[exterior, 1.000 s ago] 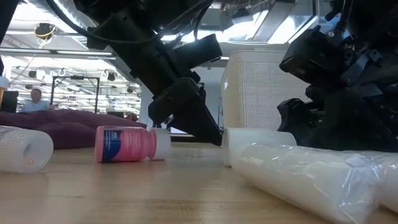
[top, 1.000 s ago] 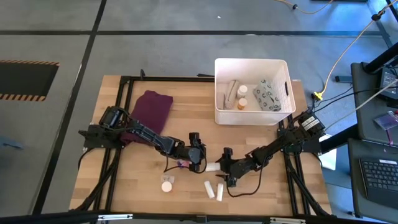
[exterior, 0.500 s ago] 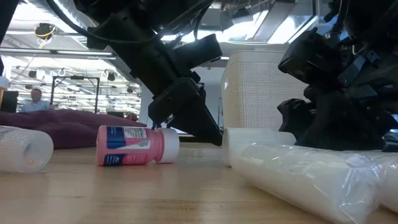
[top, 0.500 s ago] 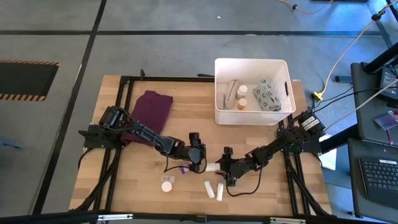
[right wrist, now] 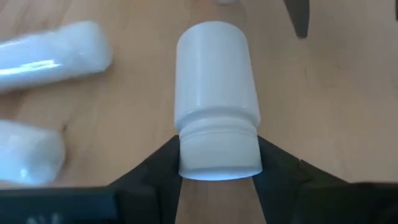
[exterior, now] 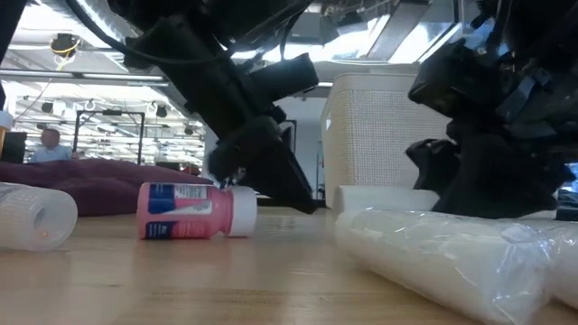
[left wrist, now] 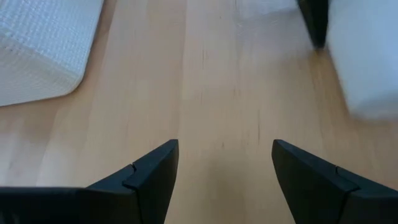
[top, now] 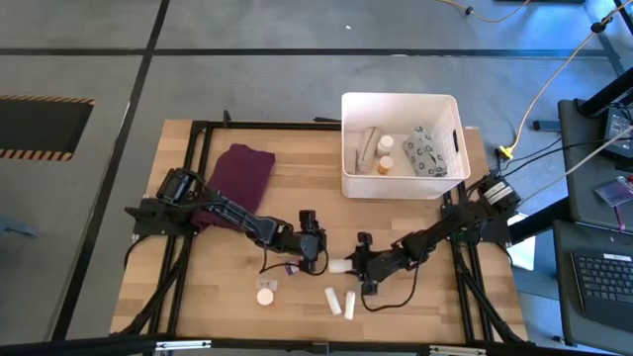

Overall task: Pick & place medical supplies in basket/bin
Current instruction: Put the white pill bottle into the white bin

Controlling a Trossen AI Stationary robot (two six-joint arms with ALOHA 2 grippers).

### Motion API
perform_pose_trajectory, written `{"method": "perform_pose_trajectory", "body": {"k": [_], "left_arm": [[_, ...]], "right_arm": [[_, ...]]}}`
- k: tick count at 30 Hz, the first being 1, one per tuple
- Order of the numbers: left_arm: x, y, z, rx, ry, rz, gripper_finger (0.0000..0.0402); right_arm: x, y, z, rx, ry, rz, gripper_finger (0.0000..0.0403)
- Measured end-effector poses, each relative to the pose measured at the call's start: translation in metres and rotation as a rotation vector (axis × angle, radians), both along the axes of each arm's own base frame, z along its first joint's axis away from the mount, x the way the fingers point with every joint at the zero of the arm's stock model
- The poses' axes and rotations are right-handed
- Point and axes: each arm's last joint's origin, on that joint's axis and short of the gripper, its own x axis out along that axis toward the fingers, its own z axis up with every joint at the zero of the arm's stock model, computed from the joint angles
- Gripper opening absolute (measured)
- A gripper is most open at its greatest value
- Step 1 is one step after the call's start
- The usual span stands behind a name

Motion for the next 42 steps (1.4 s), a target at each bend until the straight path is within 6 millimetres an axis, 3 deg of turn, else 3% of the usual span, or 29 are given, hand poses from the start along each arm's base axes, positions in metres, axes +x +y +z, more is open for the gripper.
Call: {"method": "perform_pose_trajectory", "body": {"k": [7, 13, 21, 25, 29, 34, 38, 42], "left_arm": [[-0.016, 0.005, 0.039, 0.004, 0.003, 0.004, 0.0251], [-0.040, 0.013, 0.075, 0.049, 0.024, 0.072, 0.0251], [-0.076, 0.025, 0.110, 0.057, 0.047, 0.194, 0.0251], [-0.084, 0.027, 0.117, 0.058, 0.055, 0.206, 0.0251], [-0.084, 0.027, 0.117, 0.055, 0.047, 0.211, 0.0251], [-0.083, 0.027, 0.114, 0.068, 0.070, 0.187, 0.0251], [-0.083, 0.027, 0.114, 0.073, 0.065, 0.191, 0.0251], [-0.083, 0.027, 0.114, 0.074, 0.064, 0.192, 0.0251]], "right_arm": [[-0.008, -0.005, 0.039, 0.020, -0.037, -0.001, 0.0159], [-0.009, -0.017, 0.093, -0.021, -0.002, -0.037, 0.0159], [-0.017, -0.048, 0.205, -0.150, 0.052, -0.122, 0.0163], [-0.026, -0.076, 0.261, -0.194, 0.058, -0.228, 0.0164], [-0.040, -0.112, 0.299, -0.234, 0.114, -0.388, 0.0164], [-0.061, -0.163, 0.316, -0.233, 0.274, -0.588, 0.0165], [-0.071, -0.197, 0.305, -0.152, 0.477, -0.670, 0.0165], [-0.063, -0.228, 0.287, -0.024, 0.602, -0.629, 0.0165]]}}
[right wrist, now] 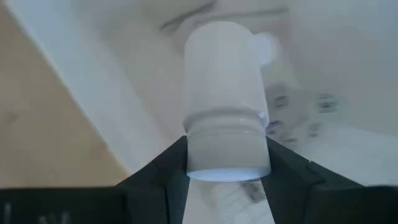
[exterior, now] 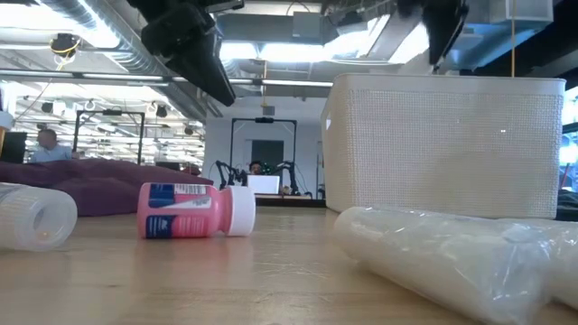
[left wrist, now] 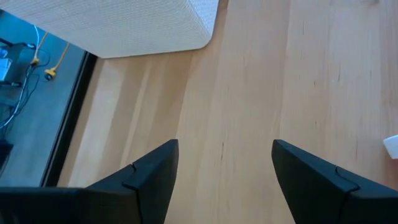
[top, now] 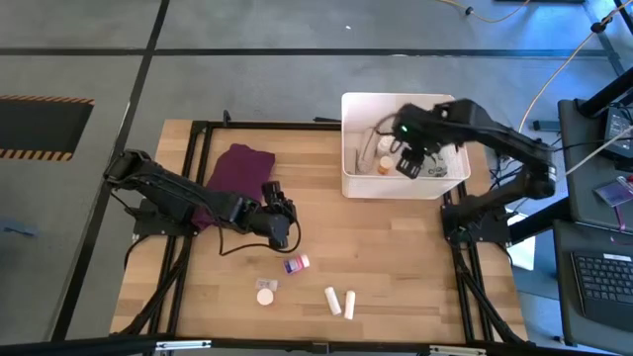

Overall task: Pick & place medical supplies in basket/bin
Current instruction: Put the white pill bottle into the white bin

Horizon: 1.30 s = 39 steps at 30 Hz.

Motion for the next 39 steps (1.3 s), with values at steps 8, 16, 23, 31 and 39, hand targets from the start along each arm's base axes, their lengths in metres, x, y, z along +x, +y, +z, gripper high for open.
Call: {"method": "perform_pose_trajectory", "body": {"k": [8, 16, 23, 31, 39], "left_arm": [[0.000, 0.000, 0.000, -0.014, -0.003, 0.004, 0.0251], [-0.003, 0.000, -0.007, -0.046, 0.012, 0.013, 0.0251], [-0.003, 0.000, -0.009, -0.067, 0.013, 0.019, 0.0251], [-0.003, 0.000, -0.009, -0.067, 0.013, 0.019, 0.0251], [-0.003, 0.000, -0.009, -0.067, 0.014, 0.019, 0.0251]], "right_arm": [[0.018, -0.063, -0.038, 0.182, 0.105, -0.136, 0.0156], [0.032, -0.097, -0.074, 0.258, 0.233, -0.082, 0.0157], [0.034, -0.104, -0.083, 0.280, 0.249, -0.128, 0.0159], [0.015, -0.118, -0.102, 0.435, 0.220, -0.420, 0.0160], [-0.009, -0.121, -0.137, 0.547, 0.318, -0.550, 0.0160]]}}
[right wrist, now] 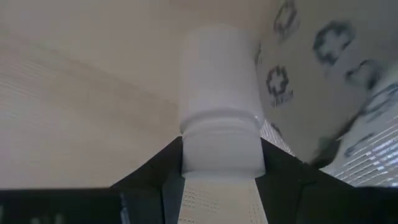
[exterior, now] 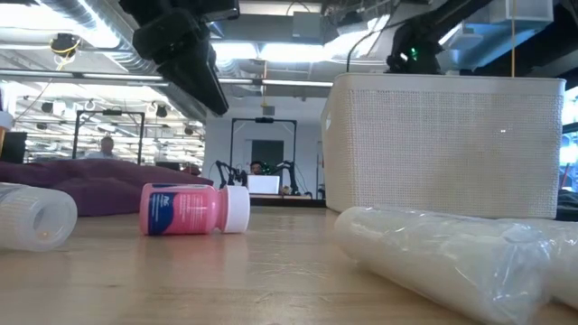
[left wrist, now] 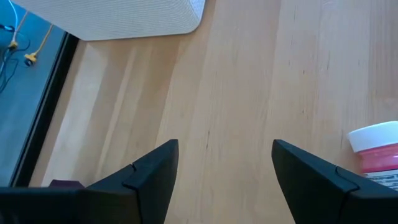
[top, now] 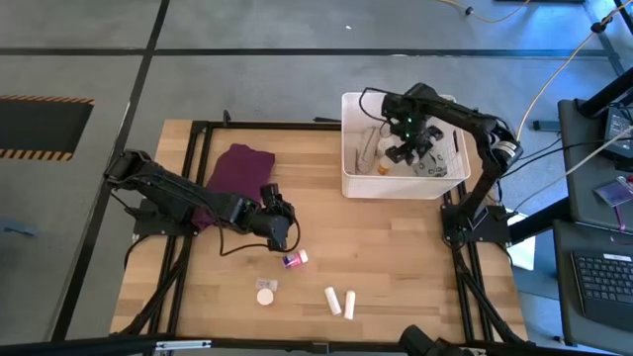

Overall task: Pick & place medical supplies in basket/bin
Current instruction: Put the white pill bottle into the white bin

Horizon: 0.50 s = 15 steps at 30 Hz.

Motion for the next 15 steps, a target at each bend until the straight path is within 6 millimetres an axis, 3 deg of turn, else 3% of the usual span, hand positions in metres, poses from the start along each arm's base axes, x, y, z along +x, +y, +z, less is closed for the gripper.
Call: {"method": "perform_pose_trajectory", "body": {"k": [7, 15], "left_arm": [[0.000, 0.000, 0.000, 0.000, 0.000, 0.000, 0.0251], [0.000, 0.000, 0.000, 0.000, 0.000, 0.000, 0.0251]], "right_arm": [[-0.011, 0.012, -0.027, 0.090, 0.087, 0.001, 0.0160], [-0.015, 0.015, -0.045, 0.077, 0.103, 0.021, 0.0161]]}}
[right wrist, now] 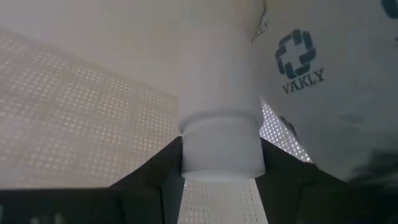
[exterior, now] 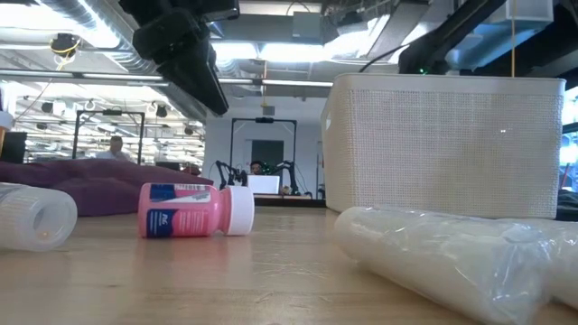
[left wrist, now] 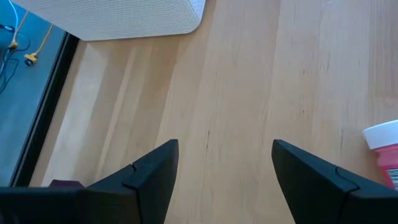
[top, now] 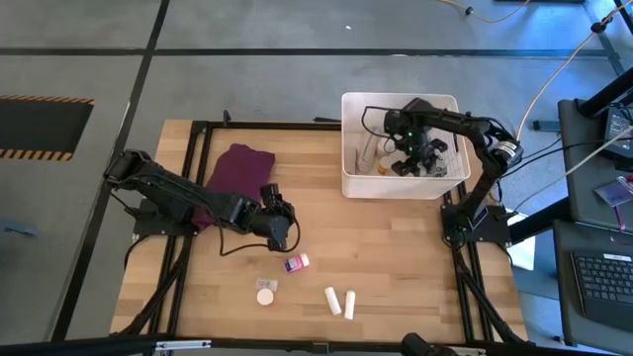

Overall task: Pick & place medical supplies in basket/bin
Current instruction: Put the white pill bottle into the white bin, then put the right white rolled gauze into the white bin

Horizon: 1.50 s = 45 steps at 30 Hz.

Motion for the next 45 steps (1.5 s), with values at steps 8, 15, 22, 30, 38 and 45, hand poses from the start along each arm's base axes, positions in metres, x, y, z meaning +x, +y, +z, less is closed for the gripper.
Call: {"method": "perform_pose_trajectory", "body": {"k": [8, 15, 22, 30, 38, 45], "left_arm": [[0.000, 0.000, 0.000, -0.001, 0.000, 0.000, 0.0251], [0.000, 0.000, 0.000, -0.001, 0.000, 0.000, 0.0251], [0.000, 0.000, 0.000, -0.001, 0.001, -0.001, 0.0251], [0.000, 0.000, 0.000, -0.002, 0.001, -0.001, 0.0251], [0.000, 0.001, 0.000, 0.071, 0.024, -0.039, 0.0251], [0.000, 0.001, 0.000, 0.083, 0.022, -0.032, 0.0251]], "right_arm": [[0.002, -0.001, -0.002, -0.010, -0.035, 0.040, 0.0162], [0.002, -0.002, -0.002, -0.007, -0.039, 0.050, 0.0195], [0.002, -0.002, -0.002, -0.006, -0.042, 0.058, 0.0231], [0.002, -0.001, -0.002, -0.004, -0.041, 0.059, 0.0241], [0.007, -0.007, 0.021, -0.065, -0.082, 0.037, 0.0241], [0.012, -0.005, 0.099, -0.302, -0.299, 0.035, 0.0241]]}}
